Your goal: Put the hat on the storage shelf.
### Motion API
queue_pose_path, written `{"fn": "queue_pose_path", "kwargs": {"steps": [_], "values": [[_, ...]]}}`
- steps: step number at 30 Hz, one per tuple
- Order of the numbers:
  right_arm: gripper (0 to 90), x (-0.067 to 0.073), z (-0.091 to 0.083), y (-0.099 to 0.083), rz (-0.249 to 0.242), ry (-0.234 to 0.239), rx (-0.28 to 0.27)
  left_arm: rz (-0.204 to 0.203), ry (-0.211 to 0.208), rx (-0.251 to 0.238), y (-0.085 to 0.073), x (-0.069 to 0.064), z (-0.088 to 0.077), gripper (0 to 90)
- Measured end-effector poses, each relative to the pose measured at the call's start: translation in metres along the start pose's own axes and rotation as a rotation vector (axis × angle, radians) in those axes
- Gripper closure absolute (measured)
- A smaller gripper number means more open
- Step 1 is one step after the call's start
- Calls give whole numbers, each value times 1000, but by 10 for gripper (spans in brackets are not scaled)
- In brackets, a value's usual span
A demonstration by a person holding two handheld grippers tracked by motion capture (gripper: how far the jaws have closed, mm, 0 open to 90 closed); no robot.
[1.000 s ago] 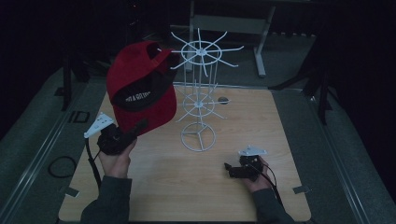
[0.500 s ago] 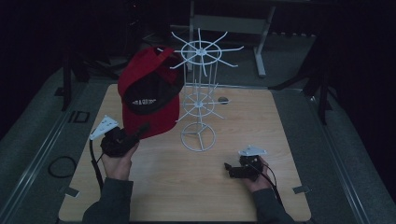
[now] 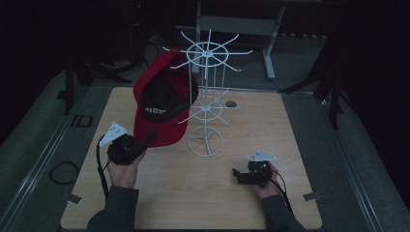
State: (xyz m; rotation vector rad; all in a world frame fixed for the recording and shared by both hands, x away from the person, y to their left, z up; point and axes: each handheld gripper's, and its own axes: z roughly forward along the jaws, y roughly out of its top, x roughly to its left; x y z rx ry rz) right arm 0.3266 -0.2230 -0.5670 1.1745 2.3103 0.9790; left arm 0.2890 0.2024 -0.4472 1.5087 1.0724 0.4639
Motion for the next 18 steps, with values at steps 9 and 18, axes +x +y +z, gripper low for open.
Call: {"fn": "queue_pose_path", "kwargs": {"steps": [9, 18], "values": [[147, 0, 0, 0, -2, -1, -1, -2, -19, 11, -2, 2, 1, 636], [147, 0, 0, 0, 0, 0, 2, -53, 5, 57, -10, 11, 3, 475]]}}
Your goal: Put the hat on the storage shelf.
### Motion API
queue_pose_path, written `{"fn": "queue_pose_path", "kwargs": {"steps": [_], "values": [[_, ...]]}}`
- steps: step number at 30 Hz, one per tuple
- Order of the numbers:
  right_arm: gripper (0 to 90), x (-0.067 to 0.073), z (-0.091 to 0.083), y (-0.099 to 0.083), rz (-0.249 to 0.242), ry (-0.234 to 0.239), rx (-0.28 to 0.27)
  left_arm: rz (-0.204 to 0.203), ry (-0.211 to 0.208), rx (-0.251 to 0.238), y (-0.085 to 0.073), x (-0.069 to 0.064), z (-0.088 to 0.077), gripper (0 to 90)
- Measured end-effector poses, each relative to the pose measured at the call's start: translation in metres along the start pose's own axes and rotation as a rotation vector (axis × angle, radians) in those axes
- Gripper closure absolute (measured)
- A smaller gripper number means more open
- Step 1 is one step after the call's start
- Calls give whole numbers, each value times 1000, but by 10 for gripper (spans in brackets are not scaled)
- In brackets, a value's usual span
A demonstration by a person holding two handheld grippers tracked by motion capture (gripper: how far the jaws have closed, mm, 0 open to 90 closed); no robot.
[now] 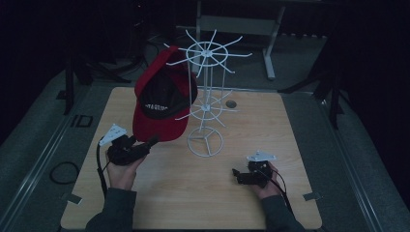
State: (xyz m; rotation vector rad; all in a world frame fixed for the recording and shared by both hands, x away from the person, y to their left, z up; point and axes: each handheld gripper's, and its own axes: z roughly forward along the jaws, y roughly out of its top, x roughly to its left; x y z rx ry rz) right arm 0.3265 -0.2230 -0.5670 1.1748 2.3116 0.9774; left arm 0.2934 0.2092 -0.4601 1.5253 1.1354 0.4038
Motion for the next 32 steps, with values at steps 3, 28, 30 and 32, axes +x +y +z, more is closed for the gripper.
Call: {"fn": "queue_pose_path", "kwargs": {"steps": [3, 28, 30, 32], "values": [[147, 0, 0, 0, 0, 0, 0, 3, 15, 6, -2, 2, -1, 455], [147, 0, 0, 0, -2, 0, 1, -6, 122, 66, -26, 15, 2, 146], [148, 0, 0, 0, -2, 0, 1, -7, 122, 78, -29, 17, 3, 148], [147, 0, 0, 0, -2, 0, 0, 1, 118, 86, -32, 18, 4, 167]]}}
